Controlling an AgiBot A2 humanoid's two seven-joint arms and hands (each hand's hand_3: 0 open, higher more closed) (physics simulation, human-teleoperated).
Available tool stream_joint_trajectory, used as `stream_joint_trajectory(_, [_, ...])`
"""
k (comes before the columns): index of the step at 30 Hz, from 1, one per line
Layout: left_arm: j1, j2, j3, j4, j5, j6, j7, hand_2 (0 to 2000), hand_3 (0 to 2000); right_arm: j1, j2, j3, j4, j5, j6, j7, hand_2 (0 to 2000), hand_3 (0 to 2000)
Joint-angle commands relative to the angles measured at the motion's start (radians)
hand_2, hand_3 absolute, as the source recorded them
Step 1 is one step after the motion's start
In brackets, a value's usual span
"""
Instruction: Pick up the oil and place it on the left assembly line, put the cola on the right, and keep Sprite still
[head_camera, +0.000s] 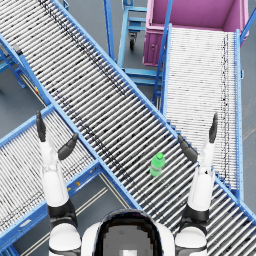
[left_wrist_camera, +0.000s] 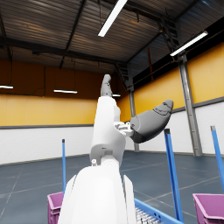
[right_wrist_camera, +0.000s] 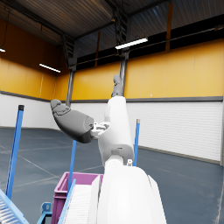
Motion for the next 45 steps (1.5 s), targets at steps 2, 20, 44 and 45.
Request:
stream_joint_trajectory(2, [0.0, 0.001, 0.002, 0.001, 0.0, 0.0, 0.0, 0, 0, -0.004, -0.002, 0.0, -0.003, 0.0, 0.0, 0.0, 0, 0])
stream_joint_trajectory(20, [-0.023, 0.01, -0.001, -0.002, 0.0, 0.0, 0.0, 0, 0, 0.0, -0.005, 0.001, -0.01, 0.0, 0.0, 0.0, 0, 0])
stream_joint_trajectory(44, [-0.014, 0.01, -0.005, -0.018, 0.0, 0.0, 0.0, 0, 0, 0.015, -0.009, 0.009, -0.015, 0.0, 0.0, 0.0, 0, 0])
stream_joint_trajectory(45, [-0.026, 0.013, -0.002, -0.018, 0.0, 0.0, 0.0, 0, 0, 0.004, -0.012, 0.007, -0.017, 0.0, 0.0, 0.0, 0, 0])
